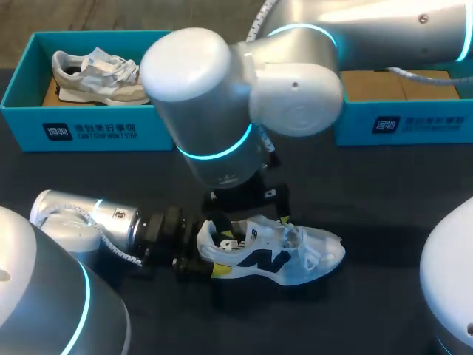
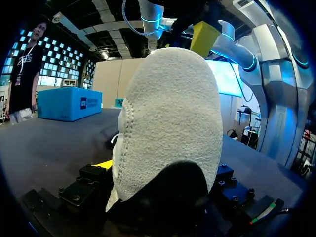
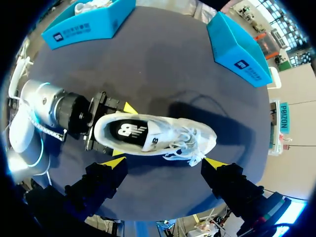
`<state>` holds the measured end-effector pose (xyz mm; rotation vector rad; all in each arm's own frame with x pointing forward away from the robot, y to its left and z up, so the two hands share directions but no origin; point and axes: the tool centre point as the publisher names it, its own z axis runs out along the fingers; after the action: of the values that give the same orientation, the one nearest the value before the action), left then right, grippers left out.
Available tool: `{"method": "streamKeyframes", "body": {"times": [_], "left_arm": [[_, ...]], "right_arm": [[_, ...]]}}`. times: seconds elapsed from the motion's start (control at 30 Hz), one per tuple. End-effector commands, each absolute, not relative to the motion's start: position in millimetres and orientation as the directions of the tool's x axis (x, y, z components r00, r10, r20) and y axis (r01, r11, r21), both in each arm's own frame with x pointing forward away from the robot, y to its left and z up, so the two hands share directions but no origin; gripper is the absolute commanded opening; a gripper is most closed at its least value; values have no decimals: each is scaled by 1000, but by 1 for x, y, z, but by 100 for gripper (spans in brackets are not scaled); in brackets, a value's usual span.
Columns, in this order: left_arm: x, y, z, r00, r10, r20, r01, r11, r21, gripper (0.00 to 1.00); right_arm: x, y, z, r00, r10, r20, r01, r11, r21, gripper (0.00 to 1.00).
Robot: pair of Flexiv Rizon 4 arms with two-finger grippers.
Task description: Take the shoe out of the shoebox, open the shoe tongue, remove and reinsert the insole, then place the shoe into the shoebox
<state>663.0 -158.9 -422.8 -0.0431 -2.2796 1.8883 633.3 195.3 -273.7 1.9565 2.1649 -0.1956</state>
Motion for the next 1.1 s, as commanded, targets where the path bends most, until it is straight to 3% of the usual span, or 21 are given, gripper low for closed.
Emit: {"method": "streamKeyframes", "body": {"times": [0.03,0.5,1.1], "left_arm": [[662,-159,-425,-983,136,121,-94,194,-976,0],[662,-159,-425,-983,136,121,-94,194,-976,0],[662,-159,-425,-983,136,121,-94,194,-976,0]], "right_arm": [[622,200,-281,38,915,-403,994,6,106,100],[637,198,-303,167,878,-448,982,-107,156,100],[655,186,-330,102,912,-398,989,-51,135,100]]}}
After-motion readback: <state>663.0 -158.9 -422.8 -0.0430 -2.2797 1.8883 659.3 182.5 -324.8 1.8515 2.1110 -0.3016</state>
